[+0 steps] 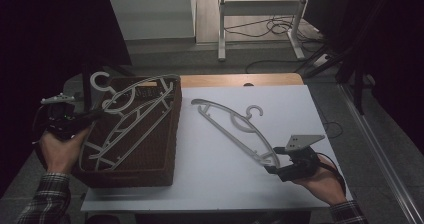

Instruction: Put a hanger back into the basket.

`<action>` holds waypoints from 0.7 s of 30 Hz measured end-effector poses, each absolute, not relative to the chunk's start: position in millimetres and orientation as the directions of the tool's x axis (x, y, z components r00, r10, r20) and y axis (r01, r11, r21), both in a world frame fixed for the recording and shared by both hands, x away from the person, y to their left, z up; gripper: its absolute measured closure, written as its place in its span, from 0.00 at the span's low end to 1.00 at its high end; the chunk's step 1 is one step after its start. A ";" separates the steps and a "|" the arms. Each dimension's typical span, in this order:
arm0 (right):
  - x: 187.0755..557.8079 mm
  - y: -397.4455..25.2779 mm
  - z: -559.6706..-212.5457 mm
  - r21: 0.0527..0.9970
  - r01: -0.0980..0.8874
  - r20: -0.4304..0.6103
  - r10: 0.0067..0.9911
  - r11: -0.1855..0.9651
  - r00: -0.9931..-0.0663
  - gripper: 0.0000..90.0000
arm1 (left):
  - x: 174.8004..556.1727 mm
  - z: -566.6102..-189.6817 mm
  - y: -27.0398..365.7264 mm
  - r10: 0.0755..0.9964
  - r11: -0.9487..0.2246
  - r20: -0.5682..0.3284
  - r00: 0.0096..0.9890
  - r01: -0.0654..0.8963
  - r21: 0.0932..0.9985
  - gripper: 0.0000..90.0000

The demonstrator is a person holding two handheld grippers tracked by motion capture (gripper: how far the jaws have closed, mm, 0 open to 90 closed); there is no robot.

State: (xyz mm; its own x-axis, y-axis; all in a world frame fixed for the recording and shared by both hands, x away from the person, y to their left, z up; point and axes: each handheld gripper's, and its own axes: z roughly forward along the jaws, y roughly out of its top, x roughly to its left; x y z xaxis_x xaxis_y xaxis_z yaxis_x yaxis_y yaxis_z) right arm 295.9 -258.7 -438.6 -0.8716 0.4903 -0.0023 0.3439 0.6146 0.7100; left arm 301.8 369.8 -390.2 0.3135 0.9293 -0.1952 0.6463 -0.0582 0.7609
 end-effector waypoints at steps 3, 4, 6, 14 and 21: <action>294.8 -258.2 -442.2 0.708 0.348 0.004 0.489 0.615 -0.872 0.31 | 301.7 -396.9 373.0 0.935 -0.050 -0.193 0.297 0.650 0.759 0.92; 294.3 -257.9 -443.5 0.705 0.350 0.005 0.489 0.616 -0.872 0.31 | 301.9 -399.2 373.4 0.938 -0.051 -0.188 0.291 0.651 0.757 0.92; 293.5 -257.5 -445.9 0.702 0.353 0.009 0.488 0.619 -0.873 0.31 | 302.7 -404.2 373.9 0.942 -0.051 -0.181 0.281 0.657 0.752 0.92; 288.9 -255.5 -453.6 0.694 0.369 0.035 0.483 0.618 -0.875 0.31 | 308.4 -421.6 368.5 0.944 -0.055 -0.188 0.272 0.690 0.722 0.92; 280.1 -248.7 -455.7 0.689 0.362 0.044 0.463 0.628 -0.886 0.31 | 311.6 -421.9 361.9 0.953 -0.071 -0.162 0.256 0.709 0.702 0.92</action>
